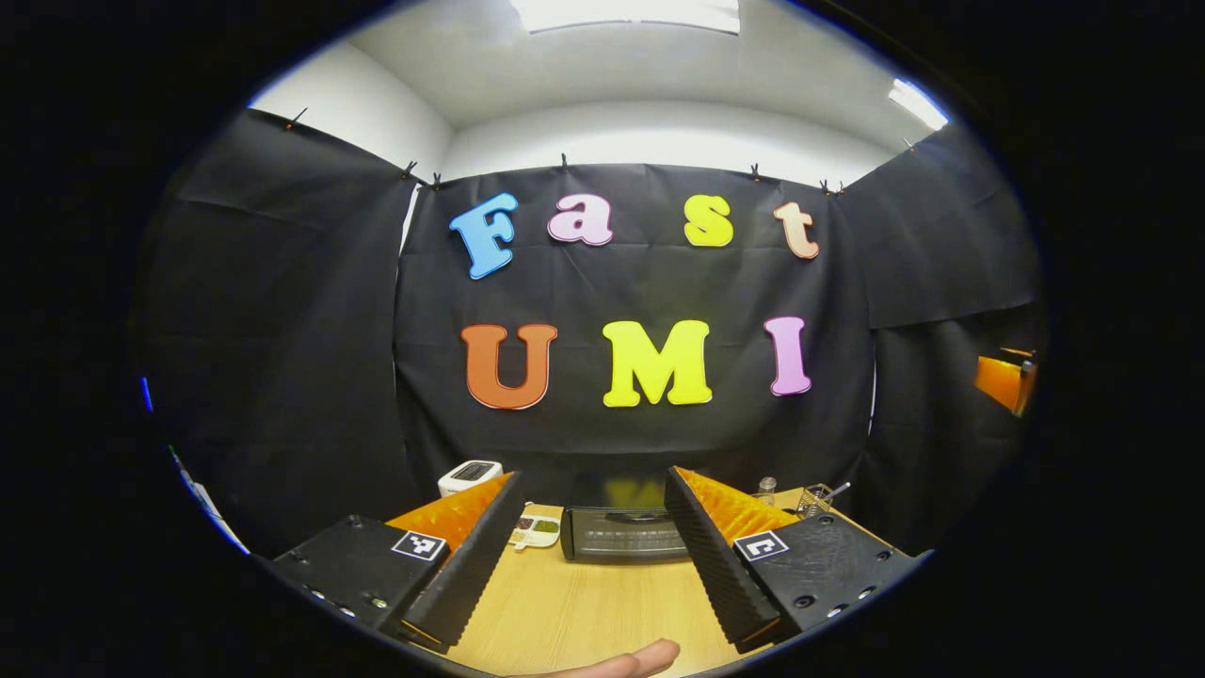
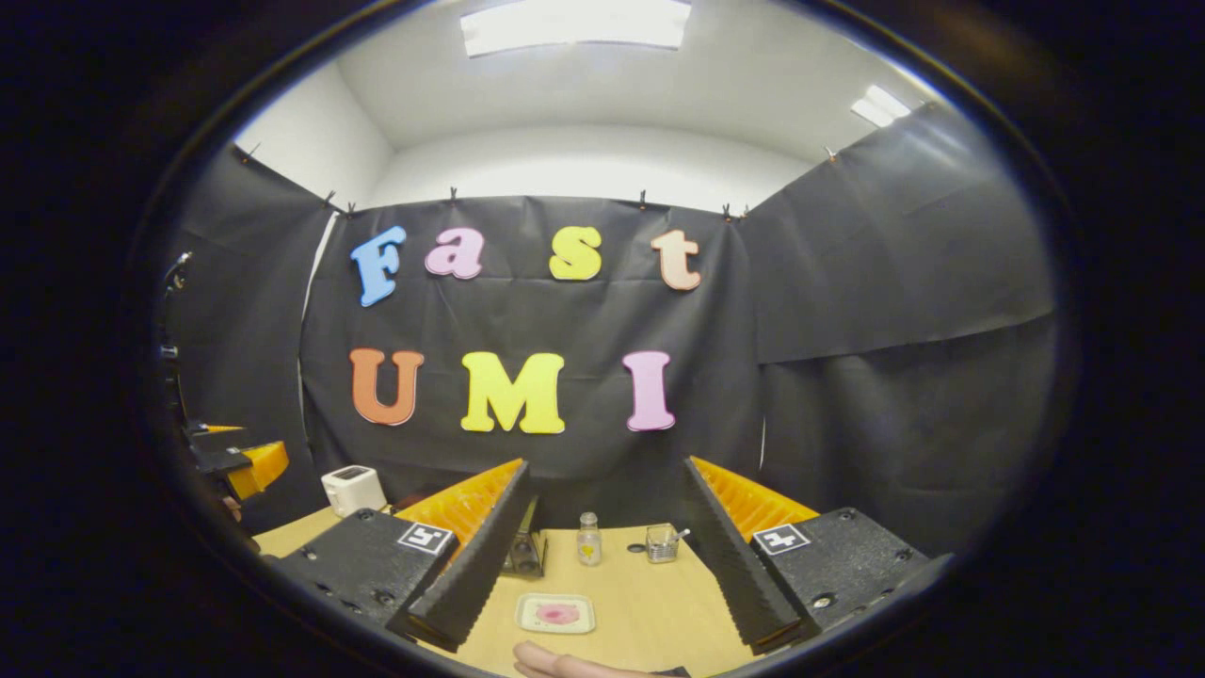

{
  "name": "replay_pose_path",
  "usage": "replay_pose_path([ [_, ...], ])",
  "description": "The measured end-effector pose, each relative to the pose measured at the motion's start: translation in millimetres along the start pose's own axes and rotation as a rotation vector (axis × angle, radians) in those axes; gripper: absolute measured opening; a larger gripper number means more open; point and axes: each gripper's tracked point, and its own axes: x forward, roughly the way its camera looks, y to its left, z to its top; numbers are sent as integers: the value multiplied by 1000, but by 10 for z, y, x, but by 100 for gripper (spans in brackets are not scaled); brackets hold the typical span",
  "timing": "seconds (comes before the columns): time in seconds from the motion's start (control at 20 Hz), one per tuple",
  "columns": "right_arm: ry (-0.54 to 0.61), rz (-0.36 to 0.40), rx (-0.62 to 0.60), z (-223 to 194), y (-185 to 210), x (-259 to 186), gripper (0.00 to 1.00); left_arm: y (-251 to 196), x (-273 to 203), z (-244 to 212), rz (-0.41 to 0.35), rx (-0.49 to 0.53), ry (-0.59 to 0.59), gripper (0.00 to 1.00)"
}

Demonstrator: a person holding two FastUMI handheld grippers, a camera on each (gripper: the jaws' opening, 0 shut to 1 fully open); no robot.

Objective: Open the electric oven with the left hand, put the food in, and close the electric oven.

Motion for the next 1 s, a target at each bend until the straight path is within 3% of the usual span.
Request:
replay_pose_path([
  [0.1, 8, -1, 0, -8, -15, 17, 100, -35, -15, 75, -14, -5, -14, 95],
  [0.15, 13, -4, -1, -20, -35, 25, 100, -38, -32, 104, -16, -10, -18, 100],
  [0.2, 15, -1, -1, -27, -27, 36, 100, -46, -25, 121, -17, -13, -17, 95],
  [0.4, 21, 20, 3, -100, -20, 147, 100, -111, 121, 95, -21, -22, -9, 95],
  [0.65, 34, 35, 39, -209, -123, 454, 100, -244, 702, -203, -42, 17, 50, 95],
  [1.0, 42, -7, 57, -283, -408, 846, 100, -489, 1691, -832, -120, -37, 166, 95],
])
